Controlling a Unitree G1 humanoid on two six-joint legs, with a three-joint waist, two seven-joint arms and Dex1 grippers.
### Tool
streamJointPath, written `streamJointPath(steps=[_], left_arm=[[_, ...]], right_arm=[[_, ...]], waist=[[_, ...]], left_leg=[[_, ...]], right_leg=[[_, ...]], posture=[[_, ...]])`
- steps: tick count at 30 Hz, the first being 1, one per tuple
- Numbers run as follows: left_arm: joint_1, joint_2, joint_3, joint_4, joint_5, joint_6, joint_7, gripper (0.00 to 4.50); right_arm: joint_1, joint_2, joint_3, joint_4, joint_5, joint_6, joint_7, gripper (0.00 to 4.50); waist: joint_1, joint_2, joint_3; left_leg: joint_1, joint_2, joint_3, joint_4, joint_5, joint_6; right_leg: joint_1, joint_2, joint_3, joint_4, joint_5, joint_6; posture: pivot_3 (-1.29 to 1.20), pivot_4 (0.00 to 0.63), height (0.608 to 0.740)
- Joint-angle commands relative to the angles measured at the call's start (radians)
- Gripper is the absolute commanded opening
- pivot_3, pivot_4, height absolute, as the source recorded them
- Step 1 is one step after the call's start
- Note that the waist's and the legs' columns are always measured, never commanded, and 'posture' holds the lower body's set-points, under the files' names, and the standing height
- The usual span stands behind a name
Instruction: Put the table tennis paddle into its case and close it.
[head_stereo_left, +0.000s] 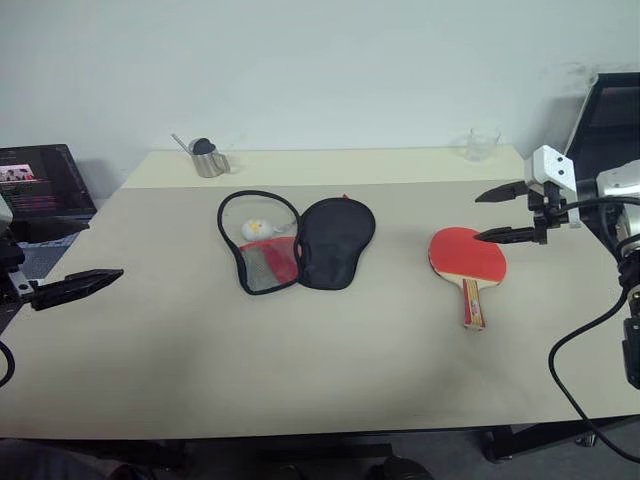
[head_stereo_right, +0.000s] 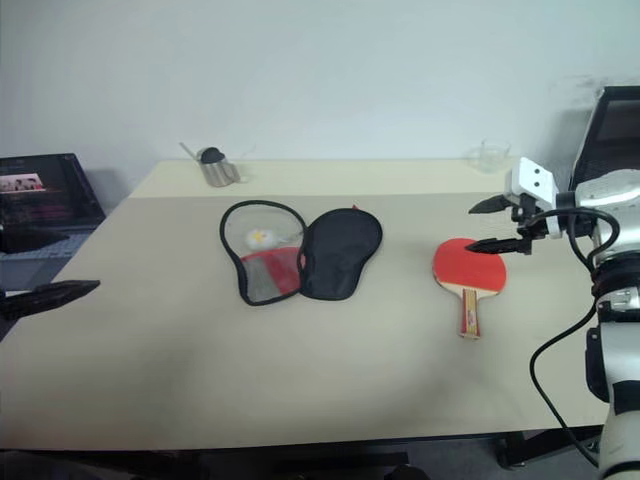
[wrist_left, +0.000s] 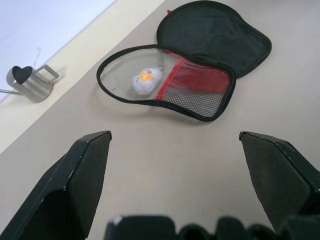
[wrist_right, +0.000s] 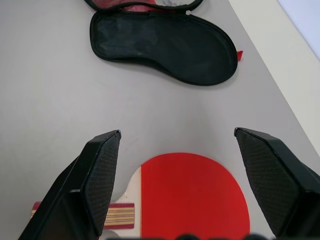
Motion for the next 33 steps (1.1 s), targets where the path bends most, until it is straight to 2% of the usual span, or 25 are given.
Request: streamJointPath(steps=[1, 8, 15, 17, 21, 28, 33], left_arm=[[-0.023, 0.019, -0.008, -0.018, 0.001, -0.024, 0.016, 4.50], [-0.127, 0.047, -0.137, 0.028, -0.005, -0.072, 0.014, 4.50], [-0.102, 0.040, -0.146, 0.027, 0.023, -0.087, 0.025, 4.50], [-0.121, 0.047, -0.186, 0.080, 0.072, -0.125, 0.069, 4.50], [-0.193, 0.037, -0.277, 0.084, 0.068, -0.117, 0.103, 4.50], [-0.376, -0.106, -0.522, 0.090, 0.111, -0.105, 0.212, 4.50], [-0.489, -0.227, -0.680, 0.210, 0.228, -0.112, 0.323, 4.50]], right_arm=[[-0.030, -0.020, -0.017, -0.026, 0.017, 0.017, 0.041, 3.94], [-0.059, 0.010, -0.034, -0.019, 0.044, -0.011, 0.036, 3.94], [-0.050, -0.007, -0.037, -0.017, 0.058, -0.015, 0.031, 3.94], [-0.044, -0.003, -0.032, -0.015, 0.052, -0.023, 0.020, 3.94], [-0.036, 0.002, -0.028, -0.003, 0.049, -0.004, 0.020, 3.94], [0.007, -0.015, -0.018, -0.039, 0.042, 0.039, 0.025, 3.94], [0.043, -0.030, 0.003, -0.165, 0.053, 0.109, 0.070, 3.94]], waist=[[0.000, 0.000, 0.000], [-0.002, 0.000, 0.000], [-0.002, 0.000, 0.000], [-0.001, 0.000, 0.000], [0.001, 0.000, 0.000], [0.005, 0.000, 0.000], [0.005, -0.001, 0.000]], left_leg=[[0.000, 0.000, 0.000, 0.000, 0.000, 0.000], [0.000, 0.000, 0.001, 0.000, 0.000, 0.000], [-0.001, 0.000, 0.001, 0.000, 0.000, 0.000], [0.000, 0.000, 0.001, 0.000, 0.000, 0.000], [0.000, 0.000, 0.001, 0.000, 0.000, 0.000], [-0.001, -0.001, 0.001, 0.000, 0.000, 0.000], [-0.002, -0.001, 0.001, 0.002, 0.000, 0.000]], right_leg=[[0.000, 0.000, 0.000, 0.000, 0.000, 0.000], [0.000, 0.000, 0.001, 0.000, 0.000, 0.000], [-0.001, 0.000, 0.001, 0.000, 0.000, 0.000], [-0.001, 0.000, 0.001, 0.000, 0.000, 0.000], [0.000, 0.000, 0.001, 0.000, 0.000, 0.000], [0.000, 0.000, 0.002, 0.000, 0.001, 0.001], [0.000, 0.000, 0.001, 0.001, 0.001, 0.001]], posture=[[0.00, 0.150, 0.740], [0.00, 0.150, 0.740], [0.00, 0.150, 0.740], [0.00, 0.150, 0.740], [0.00, 0.150, 0.740], [0.00, 0.150, 0.740], [0.00, 0.150, 0.740]])
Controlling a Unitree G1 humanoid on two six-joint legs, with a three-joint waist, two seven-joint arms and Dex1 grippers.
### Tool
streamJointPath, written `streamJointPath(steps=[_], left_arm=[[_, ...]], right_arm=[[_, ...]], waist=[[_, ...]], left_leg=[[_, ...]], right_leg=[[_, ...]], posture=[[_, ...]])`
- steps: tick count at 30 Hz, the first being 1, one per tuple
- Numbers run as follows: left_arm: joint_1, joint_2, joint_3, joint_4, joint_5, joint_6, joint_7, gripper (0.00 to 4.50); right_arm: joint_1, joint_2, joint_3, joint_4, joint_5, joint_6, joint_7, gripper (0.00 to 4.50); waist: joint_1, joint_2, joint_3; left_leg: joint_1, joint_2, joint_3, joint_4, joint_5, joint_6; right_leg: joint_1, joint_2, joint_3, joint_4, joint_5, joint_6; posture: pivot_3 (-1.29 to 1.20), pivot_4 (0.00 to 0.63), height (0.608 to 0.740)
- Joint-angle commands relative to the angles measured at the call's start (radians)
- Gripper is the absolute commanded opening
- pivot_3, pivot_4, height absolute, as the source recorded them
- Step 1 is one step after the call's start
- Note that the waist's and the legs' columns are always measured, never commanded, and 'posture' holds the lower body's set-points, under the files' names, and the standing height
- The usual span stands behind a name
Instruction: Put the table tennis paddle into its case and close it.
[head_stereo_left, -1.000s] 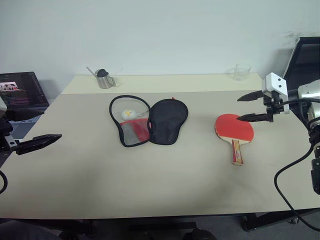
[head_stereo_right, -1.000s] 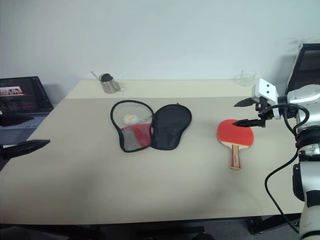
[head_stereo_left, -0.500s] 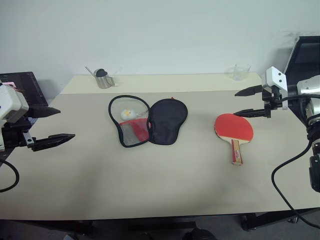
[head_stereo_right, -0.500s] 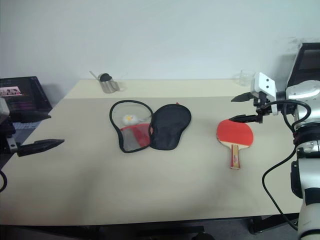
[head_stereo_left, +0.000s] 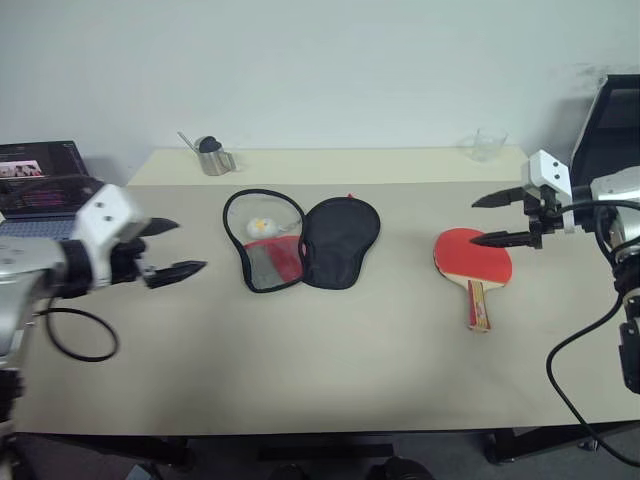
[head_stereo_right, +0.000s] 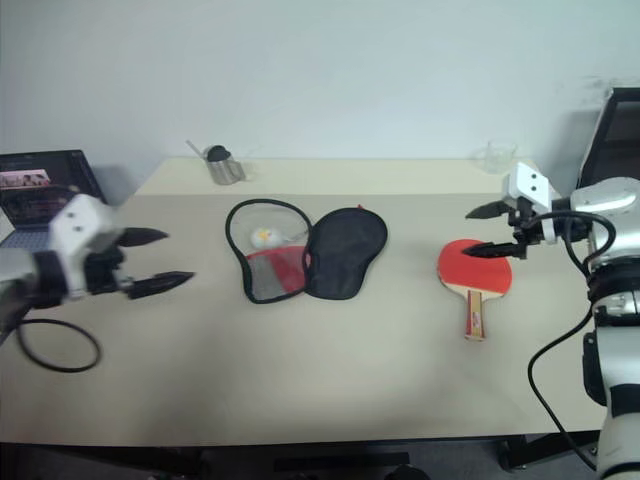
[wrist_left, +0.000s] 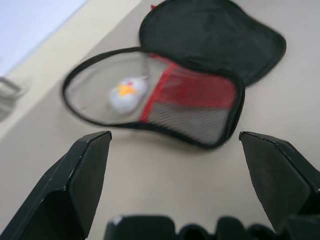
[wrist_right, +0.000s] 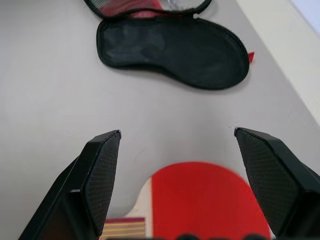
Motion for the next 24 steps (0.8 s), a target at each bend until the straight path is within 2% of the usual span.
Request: streamJointPath(steps=[1, 7, 13, 15, 20, 24], left_arm=[[-0.071, -0.065, -0.063, 0.067, 0.086, -0.016, 0.107, 4.50], [-0.174, -0.270, -0.133, -0.014, 0.139, 0.167, 0.329, 4.50], [-0.252, -0.457, -0.166, 0.032, 0.197, 0.310, 0.538, 4.50], [-0.295, -0.558, -0.137, 0.084, 0.223, 0.345, 0.678, 4.50], [-0.351, -0.766, -0.128, 0.172, 0.231, 0.338, 0.842, 4.50], [-0.406, -0.834, -0.133, 0.252, 0.235, 0.292, 0.870, 4.50]], right_arm=[[-0.003, -0.020, -0.002, -0.106, 0.024, 0.046, 0.067, 3.94], [-0.022, 0.046, 0.008, -0.113, 0.026, 0.049, 0.044, 3.94], [0.014, 0.093, 0.008, -0.176, 0.057, 0.077, 0.038, 3.94], [0.040, 0.094, 0.013, -0.207, 0.067, 0.086, 0.043, 3.94], [0.095, 0.101, 0.003, -0.280, 0.091, 0.120, 0.026, 3.94], [0.111, 0.102, 0.001, -0.308, 0.099, 0.137, 0.008, 3.94]], waist=[[-0.005, 0.000, 0.000], [-0.006, -0.001, -0.001], [0.001, -0.002, -0.001], [0.004, -0.002, -0.001], [0.014, -0.002, -0.001], [0.015, -0.002, -0.001]], left_leg=[[0.001, 0.000, 0.000, 0.000, 0.000, 0.000], [0.000, 0.000, 0.001, 0.002, 0.000, 0.000], [0.000, -0.001, -0.001, 0.002, 0.000, 0.000], [0.000, -0.001, -0.001, 0.002, 0.000, 0.000], [-0.001, -0.002, -0.001, 0.005, 0.000, 0.000], [-0.002, -0.002, -0.001, 0.008, 0.000, 0.000]], right_leg=[[0.000, 0.000, 0.000, 0.000, 0.000, 0.000], [0.001, 0.000, 0.001, 0.000, 0.002, 0.001], [0.001, 0.000, 0.001, 0.000, 0.002, 0.002], [0.002, 0.000, 0.001, 0.000, 0.002, 0.002], [0.002, -0.001, 0.001, 0.000, 0.004, 0.005], [0.002, -0.001, 0.001, 0.000, 0.005, 0.005]], posture=[[0.00, 0.150, 0.740], [0.00, 0.150, 0.740], [0.00, 0.150, 0.740], [0.00, 0.150, 0.740], [0.00, 0.150, 0.740], [0.00, 0.150, 0.740]])
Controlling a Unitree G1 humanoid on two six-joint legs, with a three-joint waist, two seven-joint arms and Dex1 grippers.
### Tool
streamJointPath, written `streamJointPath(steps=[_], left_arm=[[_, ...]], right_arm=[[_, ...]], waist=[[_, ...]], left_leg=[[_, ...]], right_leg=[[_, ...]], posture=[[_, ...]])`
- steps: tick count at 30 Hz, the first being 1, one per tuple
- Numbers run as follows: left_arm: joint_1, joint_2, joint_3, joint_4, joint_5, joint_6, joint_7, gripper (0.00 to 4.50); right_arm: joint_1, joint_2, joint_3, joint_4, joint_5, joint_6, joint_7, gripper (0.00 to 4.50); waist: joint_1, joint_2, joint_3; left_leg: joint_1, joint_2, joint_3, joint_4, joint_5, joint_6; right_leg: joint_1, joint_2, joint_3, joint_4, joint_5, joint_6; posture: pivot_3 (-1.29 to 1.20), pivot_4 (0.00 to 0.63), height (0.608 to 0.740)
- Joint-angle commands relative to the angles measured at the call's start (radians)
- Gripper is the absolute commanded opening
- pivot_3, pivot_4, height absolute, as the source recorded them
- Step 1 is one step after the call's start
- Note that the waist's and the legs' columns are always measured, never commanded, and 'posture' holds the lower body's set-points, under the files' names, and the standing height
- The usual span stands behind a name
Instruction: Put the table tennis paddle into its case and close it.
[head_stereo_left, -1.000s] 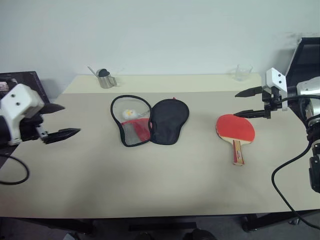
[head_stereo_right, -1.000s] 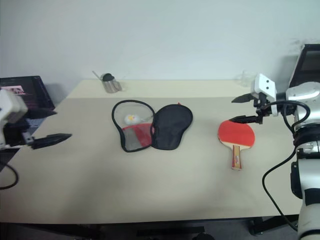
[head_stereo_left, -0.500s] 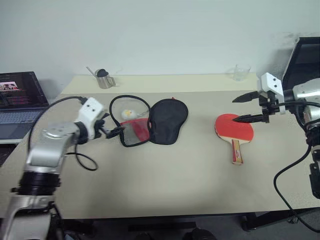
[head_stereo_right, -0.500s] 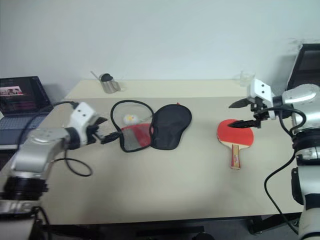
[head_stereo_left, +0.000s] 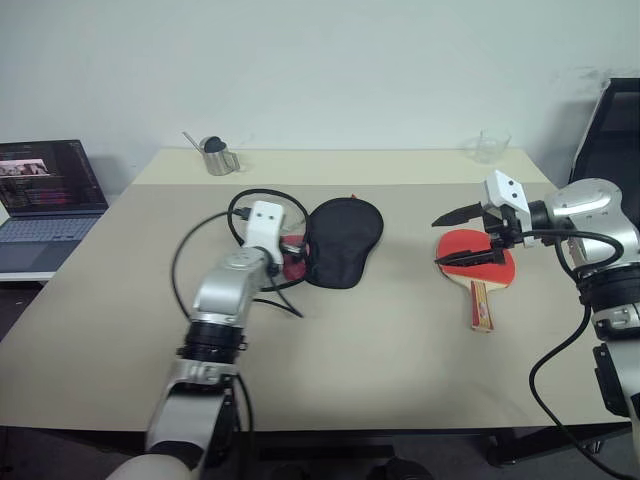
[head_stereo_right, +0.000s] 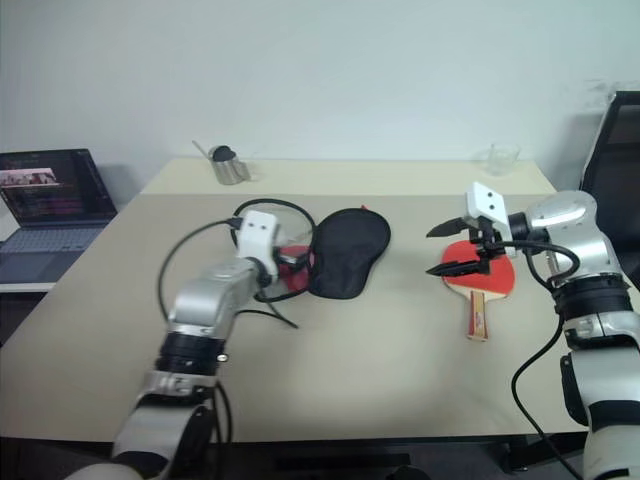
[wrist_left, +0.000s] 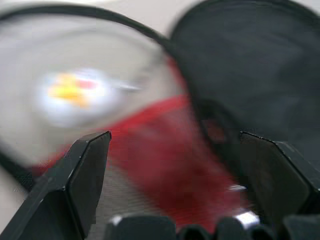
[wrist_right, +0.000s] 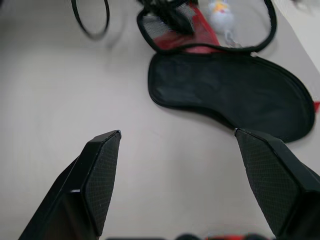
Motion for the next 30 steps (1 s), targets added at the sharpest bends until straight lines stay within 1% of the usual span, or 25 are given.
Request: streamJointPath(steps=[1, 5, 8, 14, 17, 18, 19, 20, 21, 24, 27, 30], left_arm=[[-0.071, -0.032, 0.014, 0.044, 0.006, -0.066, 0.040, 4.50], [-0.097, -0.080, 0.039, 0.165, 0.023, -0.109, 0.144, 4.50], [-0.108, -0.123, 0.040, 0.231, 0.013, -0.117, 0.166, 4.50], [-0.135, -0.194, 0.037, 0.344, 0.020, -0.109, 0.219, 4.50], [-0.156, -0.216, 0.059, 0.402, 0.006, -0.117, 0.235, 4.50], [-0.161, -0.221, 0.066, 0.410, 0.002, -0.117, 0.238, 4.12], [-0.165, -0.224, 0.066, 0.414, 0.004, -0.121, 0.240, 3.92], [-0.168, -0.227, 0.066, 0.414, 0.005, -0.123, 0.241, 3.62], [-0.169, -0.228, 0.064, 0.415, 0.008, -0.124, 0.241, 3.24], [-0.169, -0.228, 0.062, 0.415, 0.013, -0.119, 0.242, 2.32], [-0.162, -0.227, 0.057, 0.402, 0.020, -0.101, 0.249, 1.23], [-0.152, -0.239, 0.059, 0.381, 0.022, -0.089, 0.269, 0.32]], right_arm=[[0.000, -0.013, -0.024, -0.054, 0.028, 0.017, 0.005, 3.94], [0.008, -0.020, -0.029, -0.070, 0.030, 0.027, -0.004, 3.94], [0.016, -0.033, -0.034, -0.085, 0.033, 0.036, -0.005, 3.94], [0.025, -0.046, -0.035, -0.105, 0.027, 0.041, -0.028, 3.94], [0.029, -0.050, -0.036, -0.115, 0.028, 0.044, -0.034, 3.94], [0.030, -0.052, -0.037, -0.117, 0.028, 0.044, -0.037, 3.97], [0.032, -0.053, -0.037, -0.119, 0.028, 0.045, -0.040, 3.97], [0.034, -0.054, -0.039, -0.121, 0.029, 0.046, -0.044, 3.97], [0.037, -0.055, -0.040, -0.125, 0.030, 0.048, -0.047, 3.97], [0.049, -0.056, -0.043, -0.136, 0.032, 0.051, -0.055, 3.97], [0.059, -0.057, -0.047, -0.145, 0.032, 0.054, -0.065, 3.97], [0.073, -0.066, -0.043, -0.156, 0.020, 0.048, -0.077, 3.97]], waist=[[0.000, 0.000, 0.000], [0.001, 0.000, 0.000], [0.002, 0.000, 0.000], [0.006, -0.001, 0.000], [0.007, -0.001, 0.000], [0.007, -0.001, 0.000], [0.007, -0.001, 0.000], [0.007, -0.001, 0.000], [0.008, -0.001, 0.000], [0.010, -0.001, 0.000], [0.011, -0.001, 0.000], [0.013, -0.001, 0.000]], left_leg=[[0.000, 0.000, 0.000, 0.001, 0.000, 0.000], [0.000, 0.000, 0.000, 0.003, 0.000, 0.000], [0.002, 0.000, -0.001, 0.005, -0.001, 0.002], [0.001, -0.002, 0.000, 0.008, -0.002, 0.003], [0.001, -0.002, -0.001, 0.008, -0.002, 0.003], [0.002, -0.002, -0.001, 0.008, -0.002, 0.003], [0.002, -0.002, -0.001, 0.008, -0.002, 0.003], [0.002, -0.002, -0.001, 0.008, -0.002, 0.003], [0.003, -0.002, -0.001, 0.008, -0.002, 0.003], [0.002, -0.002, -0.001, 0.008, -0.002, 0.003], [0.002, -0.002, -0.001, 0.008, -0.002, 0.003], [0.002, -0.003, -0.001, 0.008, -0.002, 0.003]], right_leg=[[0.000, 0.000, 0.000, 0.000, 0.000, 0.000], [0.001, 0.000, 0.000, 0.000, 0.001, 0.001], [0.005, 0.000, 0.000, -0.001, 0.002, 0.002], [0.006, 0.000, 0.000, -0.001, 0.003, 0.003], [0.006, 0.000, 0.000, -0.001, 0.003, 0.004], [0.007, 0.000, -0.001, -0.001, 0.003, 0.004], [0.007, 0.000, -0.001, -0.001, 0.003, 0.004], [0.008, 0.000, -0.001, -0.001, 0.003, 0.004], [0.008, 0.000, -0.001, -0.001, 0.003, 0.004], [0.008, 0.000, -0.001, -0.002, 0.003, 0.004], [0.009, 0.000, -0.001, -0.003, 0.003, 0.004], [0.009, 0.000, -0.001, -0.003, 0.003, 0.005]], posture=[[0.00, 0.150, 0.740], [0.00, 0.150, 0.740], [0.00, 0.150, 0.740], [0.00, 0.150, 0.740], [0.00, 0.150, 0.740], [0.00, 0.150, 0.740], [0.00, 0.150, 0.740], [0.00, 0.150, 0.740], [0.00, 0.150, 0.740], [0.00, 0.150, 0.740], [0.00, 0.150, 0.740], [0.00, 0.150, 0.740]])
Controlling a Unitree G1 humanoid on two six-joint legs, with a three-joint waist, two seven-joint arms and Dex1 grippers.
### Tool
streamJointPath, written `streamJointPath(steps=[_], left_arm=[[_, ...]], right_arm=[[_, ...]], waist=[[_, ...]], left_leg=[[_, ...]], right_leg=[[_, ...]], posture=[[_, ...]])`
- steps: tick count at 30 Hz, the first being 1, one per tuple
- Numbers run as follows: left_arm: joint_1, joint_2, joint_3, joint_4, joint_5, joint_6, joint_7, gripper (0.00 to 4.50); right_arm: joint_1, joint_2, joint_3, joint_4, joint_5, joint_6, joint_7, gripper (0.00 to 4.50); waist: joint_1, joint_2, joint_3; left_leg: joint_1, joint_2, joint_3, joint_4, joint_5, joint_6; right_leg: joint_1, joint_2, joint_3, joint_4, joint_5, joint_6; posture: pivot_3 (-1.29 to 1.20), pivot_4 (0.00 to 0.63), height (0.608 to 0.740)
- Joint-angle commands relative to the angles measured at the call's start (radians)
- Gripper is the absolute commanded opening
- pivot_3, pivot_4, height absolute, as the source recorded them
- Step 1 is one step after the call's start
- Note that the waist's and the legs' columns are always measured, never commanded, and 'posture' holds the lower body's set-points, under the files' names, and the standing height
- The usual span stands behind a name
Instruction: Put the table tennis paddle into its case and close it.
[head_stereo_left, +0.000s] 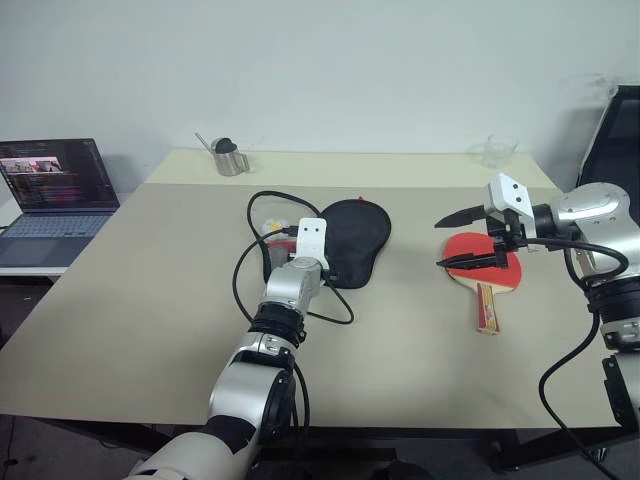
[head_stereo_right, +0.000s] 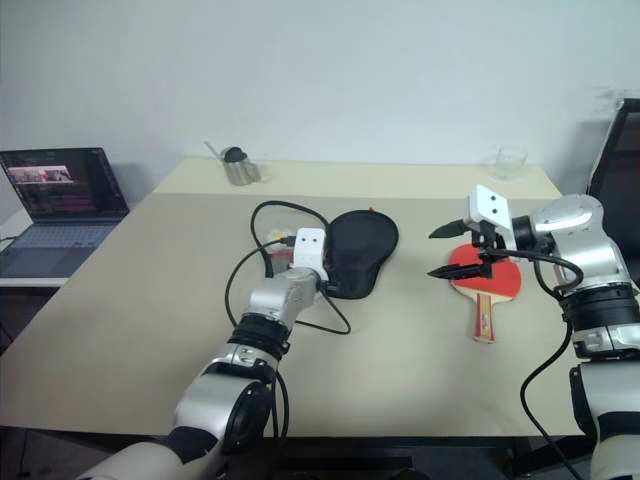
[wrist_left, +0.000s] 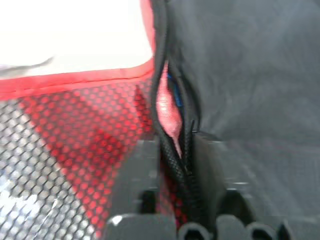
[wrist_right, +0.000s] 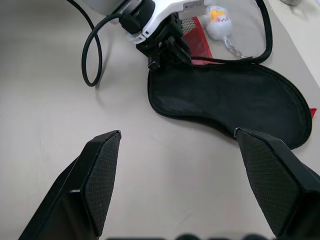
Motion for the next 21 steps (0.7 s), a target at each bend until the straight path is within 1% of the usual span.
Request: streamJointPath(steps=[1, 10, 14, 19, 21], left_arm=[[0.005, -0.028, -0.006, -0.022, -0.003, 0.020, 0.015, 0.02], [0.024, -0.074, -0.047, -0.050, 0.002, 0.051, -0.005, 0.02], [0.013, -0.120, -0.013, -0.054, -0.039, 0.081, -0.015, 0.02], [-0.015, -0.156, -0.029, -0.012, -0.022, 0.026, -0.023, 0.02], [-0.046, -0.172, -0.027, 0.036, -0.019, -0.011, -0.020, 0.02]], right_arm=[[0.005, -0.031, -0.030, -0.045, 0.009, -0.005, -0.014, 3.97], [0.032, -0.044, -0.038, -0.094, 0.025, 0.017, -0.030, 3.97], [0.036, -0.052, -0.041, -0.107, 0.027, 0.026, -0.032, 3.97], [0.045, -0.063, -0.043, -0.128, 0.030, 0.043, -0.029, 3.97], [0.052, -0.071, -0.044, -0.138, 0.031, 0.048, -0.025, 3.97]], waist=[[0.000, 0.000, 0.000], [0.006, 0.000, 0.000], [0.018, 0.000, 0.000], [0.025, 0.000, 0.000], [0.025, 0.000, 0.000]], left_leg=[[0.000, 0.000, 0.000, 0.000, 0.000, 0.000], [0.000, 0.000, 0.000, 0.000, 0.000, 0.000], [0.000, -0.001, 0.000, 0.000, 0.000, 0.000], [-0.001, -0.001, -0.001, 0.000, -0.001, 0.001], [-0.002, -0.002, -0.001, 0.000, -0.001, 0.001]], right_leg=[[0.000, 0.000, 0.000, 0.000, 0.000, 0.000], [0.000, 0.000, 0.000, 0.000, 0.000, 0.000], [0.001, 0.000, 0.000, -0.002, 0.000, 0.001], [0.002, -0.001, -0.002, -0.005, 0.001, 0.002], [0.002, -0.001, -0.002, -0.006, 0.001, 0.003]], posture=[[0.00, 0.150, 0.740], [0.00, 0.150, 0.740], [0.00, 0.150, 0.740], [0.00, 0.150, 0.740], [0.00, 0.150, 0.740]])
